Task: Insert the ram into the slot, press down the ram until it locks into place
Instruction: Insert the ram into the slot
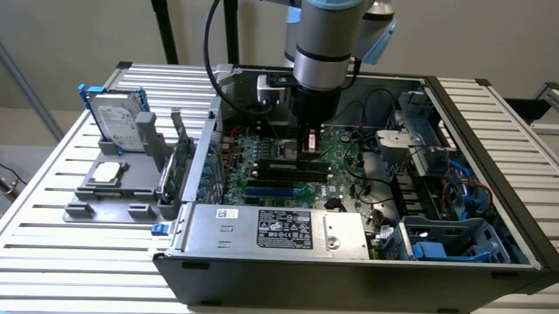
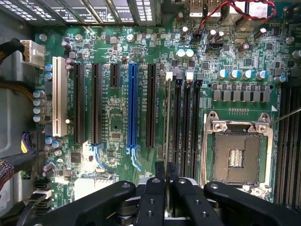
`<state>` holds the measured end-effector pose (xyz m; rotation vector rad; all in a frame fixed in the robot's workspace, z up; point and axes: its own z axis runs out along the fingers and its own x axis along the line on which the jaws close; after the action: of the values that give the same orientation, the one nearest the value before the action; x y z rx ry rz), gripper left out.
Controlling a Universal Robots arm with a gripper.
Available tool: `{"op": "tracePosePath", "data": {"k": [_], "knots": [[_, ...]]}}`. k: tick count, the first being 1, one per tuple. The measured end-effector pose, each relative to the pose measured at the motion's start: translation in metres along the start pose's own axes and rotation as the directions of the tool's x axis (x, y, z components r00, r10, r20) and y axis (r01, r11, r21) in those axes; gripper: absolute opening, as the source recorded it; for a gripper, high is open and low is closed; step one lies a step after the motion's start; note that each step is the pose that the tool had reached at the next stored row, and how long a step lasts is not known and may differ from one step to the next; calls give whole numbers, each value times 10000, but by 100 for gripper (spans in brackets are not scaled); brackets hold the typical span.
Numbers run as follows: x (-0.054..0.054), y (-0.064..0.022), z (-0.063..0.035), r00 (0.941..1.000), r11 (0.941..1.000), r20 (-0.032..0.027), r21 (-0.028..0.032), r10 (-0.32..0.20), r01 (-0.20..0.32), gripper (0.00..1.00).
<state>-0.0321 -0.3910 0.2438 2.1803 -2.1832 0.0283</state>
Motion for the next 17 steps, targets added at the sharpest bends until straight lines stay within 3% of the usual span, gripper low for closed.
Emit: {"op": "tracePosePath", "data": {"k": [17], "knots": [[-35, -2, 93, 10000, 10000, -2, 2, 0, 0, 13]]}}
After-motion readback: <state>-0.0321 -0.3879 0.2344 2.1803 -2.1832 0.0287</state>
